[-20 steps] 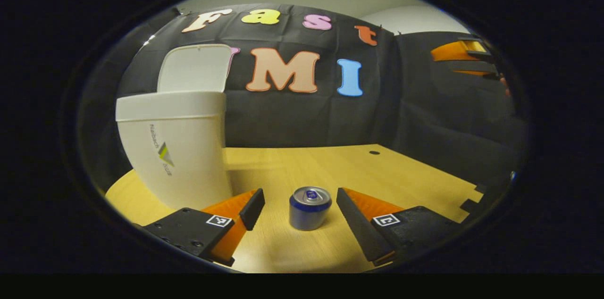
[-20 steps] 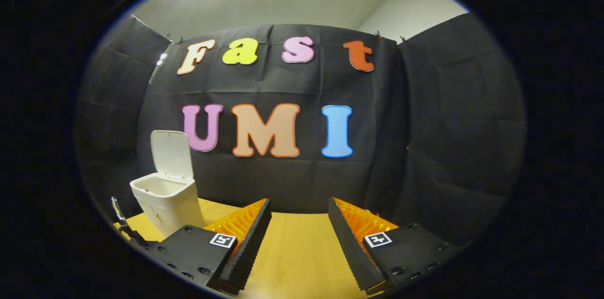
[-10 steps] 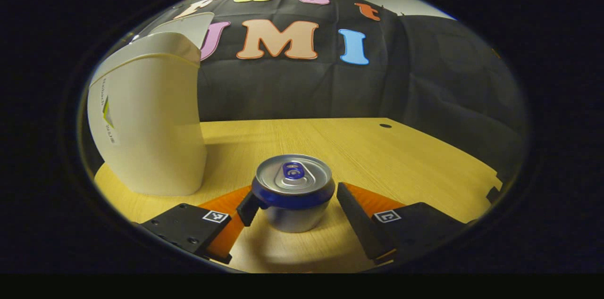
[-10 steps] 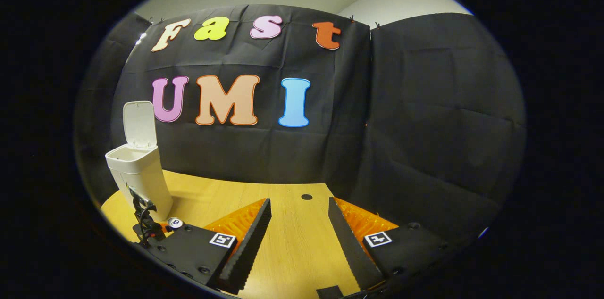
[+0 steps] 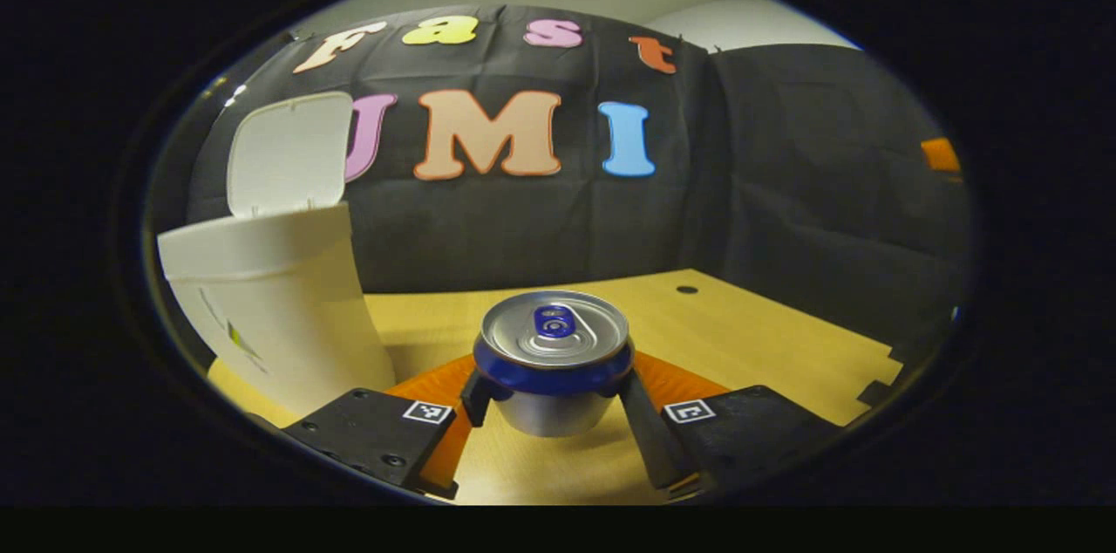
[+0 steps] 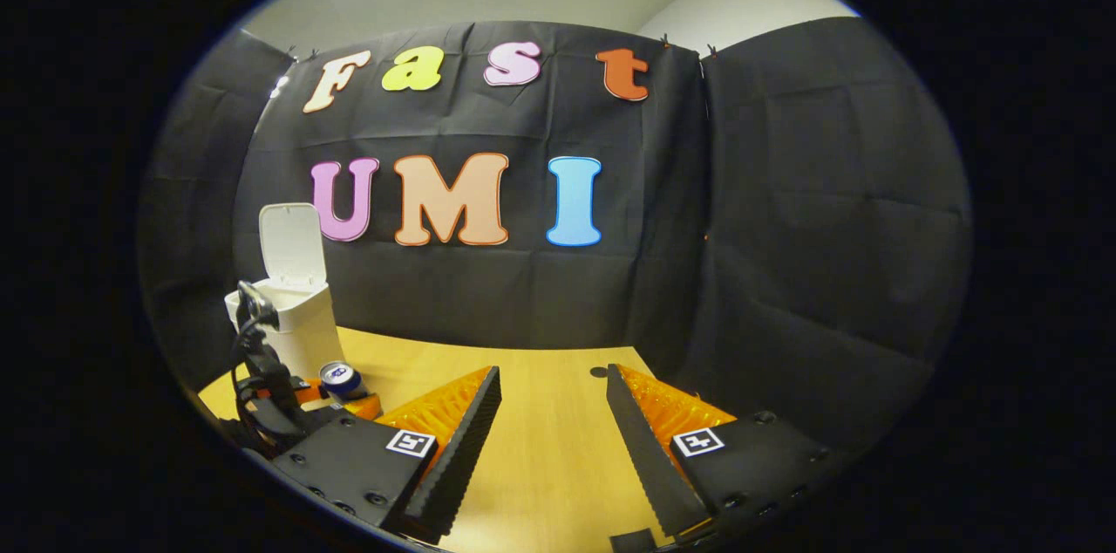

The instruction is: Press the lid of the desktop garbage bin to open it, pick up the crumpled paper on the desktop and throw it into the bin, then pick up the pop can on the desktop and drop it into the bin, and finally close the garbage bin lid.

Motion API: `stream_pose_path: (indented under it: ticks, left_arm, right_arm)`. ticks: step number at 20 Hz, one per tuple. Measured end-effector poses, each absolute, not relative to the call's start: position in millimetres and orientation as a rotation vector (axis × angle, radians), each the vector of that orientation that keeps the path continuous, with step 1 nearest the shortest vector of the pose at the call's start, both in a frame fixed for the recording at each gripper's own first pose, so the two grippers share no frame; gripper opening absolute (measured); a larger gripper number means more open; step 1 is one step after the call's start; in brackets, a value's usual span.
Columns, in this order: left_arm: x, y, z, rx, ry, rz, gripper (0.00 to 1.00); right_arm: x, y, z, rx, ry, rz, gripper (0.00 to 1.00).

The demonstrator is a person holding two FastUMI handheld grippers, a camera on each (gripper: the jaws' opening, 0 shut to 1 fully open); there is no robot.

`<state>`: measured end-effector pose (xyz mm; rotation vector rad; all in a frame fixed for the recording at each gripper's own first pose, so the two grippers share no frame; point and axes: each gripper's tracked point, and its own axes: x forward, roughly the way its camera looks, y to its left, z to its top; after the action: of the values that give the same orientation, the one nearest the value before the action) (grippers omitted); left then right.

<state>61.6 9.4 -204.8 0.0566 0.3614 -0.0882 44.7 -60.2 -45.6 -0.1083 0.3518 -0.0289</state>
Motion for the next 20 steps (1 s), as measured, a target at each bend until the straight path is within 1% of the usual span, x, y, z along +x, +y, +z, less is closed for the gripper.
stream_pose_path:
  ticks: [2, 4, 8, 10, 12, 16, 18, 19, 20]
  left_arm:
    - [83, 26, -161, 0.070, 0.307, -0.056, 0.73]
    - [103, 56, -127, 0.070, 0.267, 0.006, 0.73]
    - [128, 132, -79, 0.102, 0.190, 0.149, 0.73]
    - [133, 168, -70, 0.151, 0.169, 0.210, 0.72]
    - [134, 207, -73, 0.188, 0.184, 0.277, 0.72]
    - [117, 256, -111, 0.156, 0.277, 0.378, 0.73]
    - [107, 268, -127, 0.096, 0.314, 0.391, 0.72]
    - [107, 264, -117, 0.077, 0.270, 0.388, 0.75]
    - [111, 264, -116, 0.097, 0.288, 0.383, 0.74]
  right_arm:
    - [44, -57, -44, -0.078, 0.334, -0.027, 0.83]
    - [43, -60, -40, -0.083, 0.315, -0.035, 0.83]
    - [42, -72, -34, -0.068, 0.291, -0.074, 0.83]
    - [41, -80, -38, -0.040, 0.297, -0.098, 0.83]
    - [39, -84, -46, -0.023, 0.311, -0.122, 0.83]
    - [36, -87, -58, -0.054, 0.337, -0.147, 0.83]
    - [37, -82, -57, -0.071, 0.341, -0.140, 0.83]
    - [39, -79, -56, -0.073, 0.340, -0.136, 0.83]
    - [41, -75, -54, -0.071, 0.338, -0.130, 0.83]
